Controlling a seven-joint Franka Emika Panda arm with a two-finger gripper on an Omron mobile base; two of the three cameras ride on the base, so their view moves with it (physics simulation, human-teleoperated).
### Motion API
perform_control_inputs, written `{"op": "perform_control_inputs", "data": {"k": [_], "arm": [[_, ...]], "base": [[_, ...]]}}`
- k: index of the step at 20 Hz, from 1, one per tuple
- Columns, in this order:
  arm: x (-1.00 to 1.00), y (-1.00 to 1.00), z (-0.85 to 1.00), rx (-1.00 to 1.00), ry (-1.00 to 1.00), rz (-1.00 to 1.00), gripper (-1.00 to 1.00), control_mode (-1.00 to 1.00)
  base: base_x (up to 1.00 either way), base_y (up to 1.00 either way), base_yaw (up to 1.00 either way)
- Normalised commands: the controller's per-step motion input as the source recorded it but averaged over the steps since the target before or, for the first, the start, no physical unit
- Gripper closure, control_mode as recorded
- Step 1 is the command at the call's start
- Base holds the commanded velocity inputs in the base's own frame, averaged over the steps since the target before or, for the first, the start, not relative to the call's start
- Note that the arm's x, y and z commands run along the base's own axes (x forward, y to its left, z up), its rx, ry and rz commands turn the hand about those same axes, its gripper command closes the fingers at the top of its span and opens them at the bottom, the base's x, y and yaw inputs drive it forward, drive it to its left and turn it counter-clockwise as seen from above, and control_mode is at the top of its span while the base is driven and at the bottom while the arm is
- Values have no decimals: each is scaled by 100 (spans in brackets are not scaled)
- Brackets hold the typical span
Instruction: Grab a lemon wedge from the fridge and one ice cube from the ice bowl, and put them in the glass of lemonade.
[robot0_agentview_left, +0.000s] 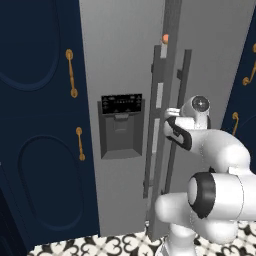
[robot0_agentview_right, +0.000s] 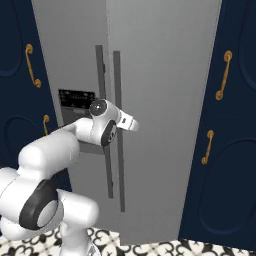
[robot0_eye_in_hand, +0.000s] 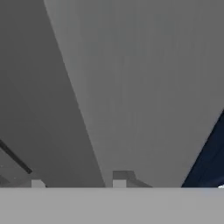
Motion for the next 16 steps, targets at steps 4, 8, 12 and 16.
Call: {"op": "perform_control_inputs", "data": {"k": [4, 8, 12, 16], "arm": [[-84, -76, 3, 12, 0, -15, 100, -100], [-86, -85, -6, 8, 0, -16, 100, -100], [-70, -99, -1, 8, 0, -22, 100, -100], [-48, -93, 0, 9, 0, -25, 100, -100]], "base": [[0, 0, 0], [0, 0, 0], [0, 0, 0], [0, 0, 0]]}}
